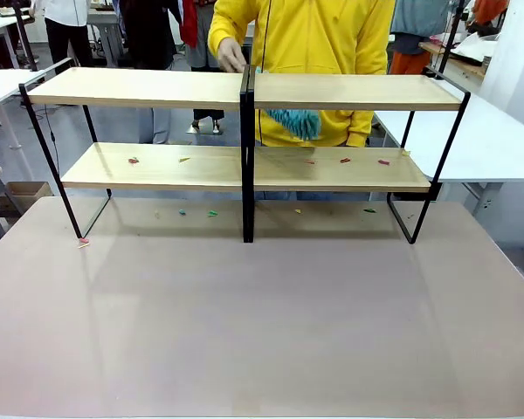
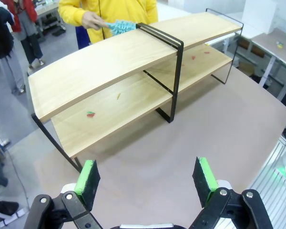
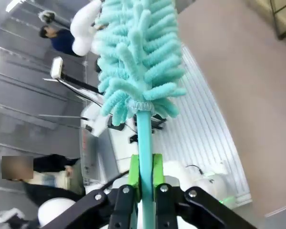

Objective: Clean the shelves.
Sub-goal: Clean a randomly selected level of the Shelf with the Duster, then clean another randomly selected level of the Shelf with the Duster.

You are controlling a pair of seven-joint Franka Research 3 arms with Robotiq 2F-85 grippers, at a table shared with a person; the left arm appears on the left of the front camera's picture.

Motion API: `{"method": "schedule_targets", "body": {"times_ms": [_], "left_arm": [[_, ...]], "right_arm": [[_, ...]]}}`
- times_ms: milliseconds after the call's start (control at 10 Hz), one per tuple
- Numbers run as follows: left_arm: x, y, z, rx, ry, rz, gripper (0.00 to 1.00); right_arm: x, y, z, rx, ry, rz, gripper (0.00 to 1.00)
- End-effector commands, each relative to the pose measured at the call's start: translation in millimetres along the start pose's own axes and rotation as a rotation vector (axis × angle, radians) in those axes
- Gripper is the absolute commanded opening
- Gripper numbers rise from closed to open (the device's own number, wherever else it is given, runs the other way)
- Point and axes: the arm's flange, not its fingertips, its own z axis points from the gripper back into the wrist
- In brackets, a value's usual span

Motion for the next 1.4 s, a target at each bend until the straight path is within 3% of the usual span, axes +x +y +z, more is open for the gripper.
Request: {"method": "schedule_targets", "body": {"times_ms": [0,100,1300], "left_arm": [[-0.4,0.7,0.3,-0.012,-0.005,-0.007,1.00],[-0.4,0.7,0.3,-0.012,-0.005,-0.007,1.00],[-0.4,0.7,0.3,-0.012,-0.005,-0.007,1.00]], "right_arm": [[-20.2,-15.3,0.5,-0.085,-0.094,0.078,0.12],[0.0,0.0,0.0,0.000,0.000,0.000,0.12],[0.0,0.0,0.0,0.000,0.000,0.000,0.12]]}}
